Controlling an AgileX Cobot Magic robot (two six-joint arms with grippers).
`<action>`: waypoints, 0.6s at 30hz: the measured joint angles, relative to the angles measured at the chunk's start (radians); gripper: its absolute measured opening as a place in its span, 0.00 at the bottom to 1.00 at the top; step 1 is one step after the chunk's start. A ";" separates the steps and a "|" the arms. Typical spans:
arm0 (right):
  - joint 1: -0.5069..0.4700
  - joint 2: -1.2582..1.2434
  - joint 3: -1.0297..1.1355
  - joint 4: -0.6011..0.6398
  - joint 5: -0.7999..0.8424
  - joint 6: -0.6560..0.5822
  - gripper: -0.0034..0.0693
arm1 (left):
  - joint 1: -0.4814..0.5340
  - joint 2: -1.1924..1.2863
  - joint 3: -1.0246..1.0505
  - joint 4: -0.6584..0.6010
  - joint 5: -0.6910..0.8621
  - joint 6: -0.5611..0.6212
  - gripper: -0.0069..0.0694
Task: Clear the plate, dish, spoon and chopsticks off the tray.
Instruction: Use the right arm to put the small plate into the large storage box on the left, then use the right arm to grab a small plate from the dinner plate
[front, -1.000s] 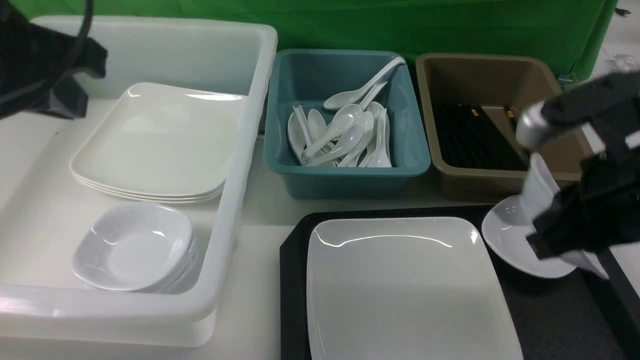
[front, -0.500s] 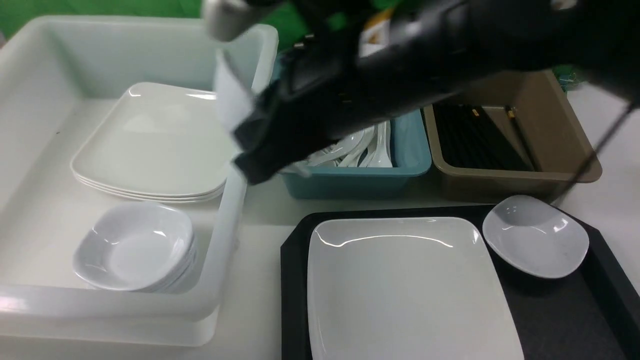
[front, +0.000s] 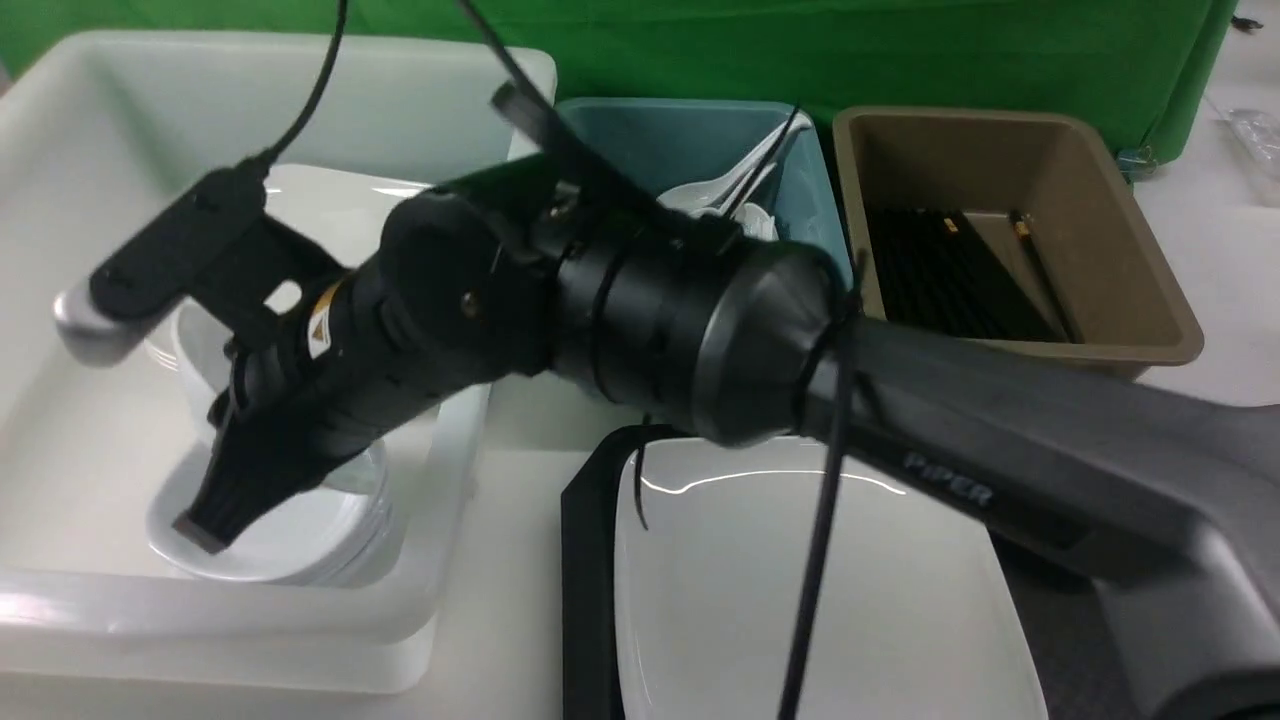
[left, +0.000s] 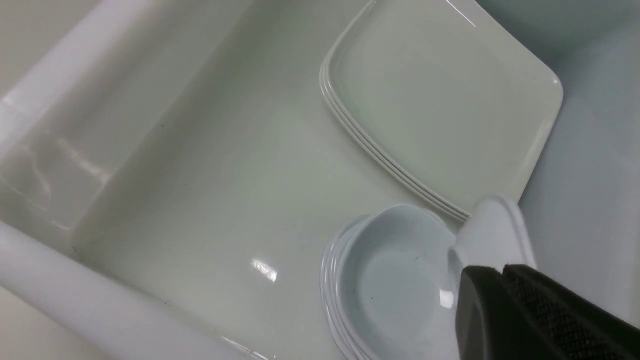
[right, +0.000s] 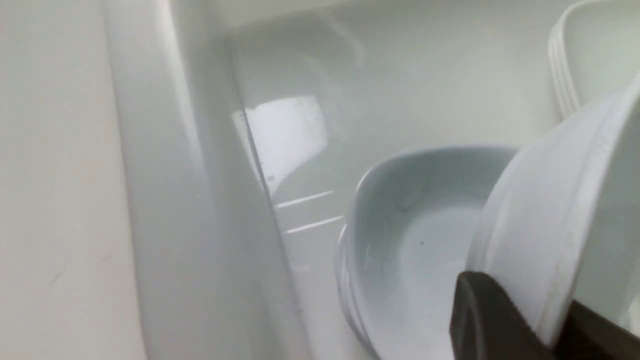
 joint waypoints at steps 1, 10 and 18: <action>0.000 0.014 0.000 0.000 -0.008 0.000 0.15 | 0.000 0.000 0.000 0.000 0.000 0.002 0.10; 0.001 0.022 -0.005 0.000 0.012 0.053 0.73 | 0.000 0.000 0.000 -0.018 0.001 0.016 0.10; -0.010 -0.158 -0.009 -0.089 0.187 0.088 0.79 | -0.006 0.000 0.000 -0.044 0.000 0.052 0.10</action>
